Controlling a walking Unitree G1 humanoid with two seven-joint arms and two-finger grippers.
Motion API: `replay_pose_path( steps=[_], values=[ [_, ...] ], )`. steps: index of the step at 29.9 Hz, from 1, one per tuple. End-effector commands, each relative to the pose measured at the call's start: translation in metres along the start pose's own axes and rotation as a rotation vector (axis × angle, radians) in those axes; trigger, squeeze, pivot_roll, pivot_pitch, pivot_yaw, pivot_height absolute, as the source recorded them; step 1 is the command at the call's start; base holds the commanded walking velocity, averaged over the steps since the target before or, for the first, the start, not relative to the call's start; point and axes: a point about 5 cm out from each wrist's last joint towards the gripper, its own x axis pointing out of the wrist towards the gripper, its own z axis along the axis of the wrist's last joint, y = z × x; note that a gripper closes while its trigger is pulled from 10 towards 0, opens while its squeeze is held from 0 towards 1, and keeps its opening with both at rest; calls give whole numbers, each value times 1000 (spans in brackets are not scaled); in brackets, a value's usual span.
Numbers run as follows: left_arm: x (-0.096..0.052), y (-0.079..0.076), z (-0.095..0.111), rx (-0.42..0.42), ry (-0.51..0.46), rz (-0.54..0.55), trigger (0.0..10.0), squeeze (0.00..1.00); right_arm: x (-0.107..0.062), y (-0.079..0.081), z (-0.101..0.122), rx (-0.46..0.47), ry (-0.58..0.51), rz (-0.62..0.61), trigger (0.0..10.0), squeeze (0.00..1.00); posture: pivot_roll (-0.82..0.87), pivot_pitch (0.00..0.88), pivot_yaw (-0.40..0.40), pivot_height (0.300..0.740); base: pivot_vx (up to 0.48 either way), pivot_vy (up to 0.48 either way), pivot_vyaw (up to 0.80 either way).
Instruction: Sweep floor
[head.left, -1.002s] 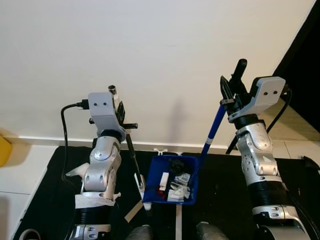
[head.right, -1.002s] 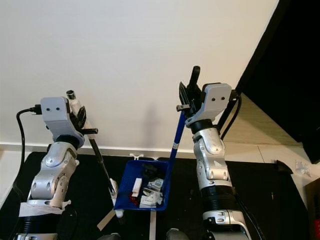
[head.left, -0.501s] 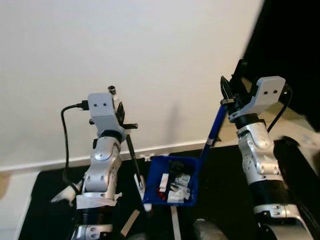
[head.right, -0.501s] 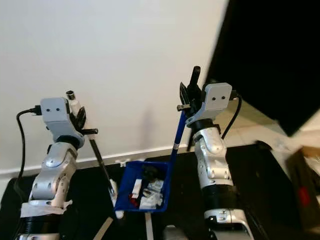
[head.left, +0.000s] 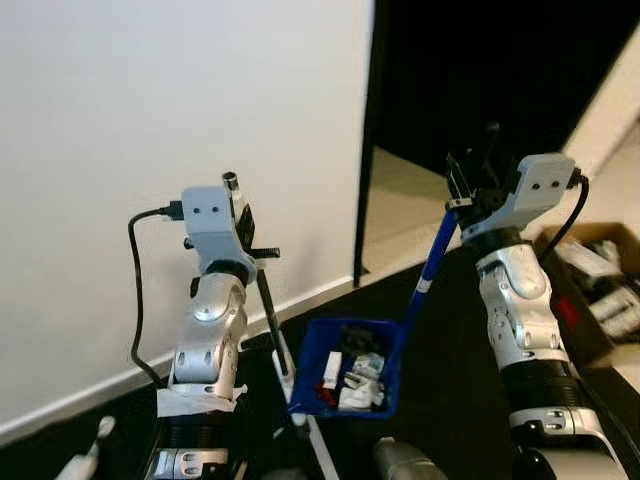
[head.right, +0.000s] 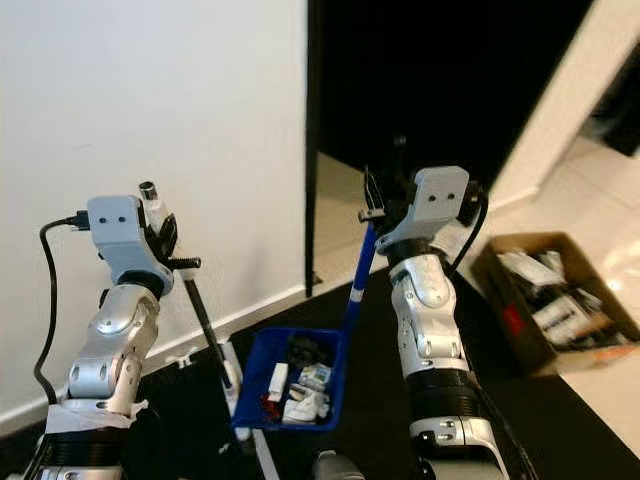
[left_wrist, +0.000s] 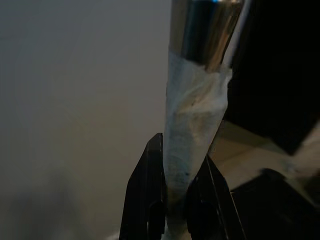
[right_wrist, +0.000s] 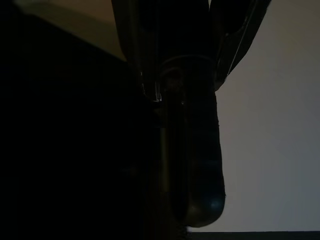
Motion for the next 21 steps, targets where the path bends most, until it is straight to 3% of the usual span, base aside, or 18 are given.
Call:
replay_pose_path(
  steps=[1,21],
  values=[
    [1,-2,7,-13,-36,-12,10000,0,1,1,3,22,-22,-7,10000,0,6,16,21,740,0,0,-788],
    [1,-5,6,-16,-39,-29,10000,0,1,1,3,16,-24,-3,10000,0,2,11,22,740,0,0,-788]
  ],
)
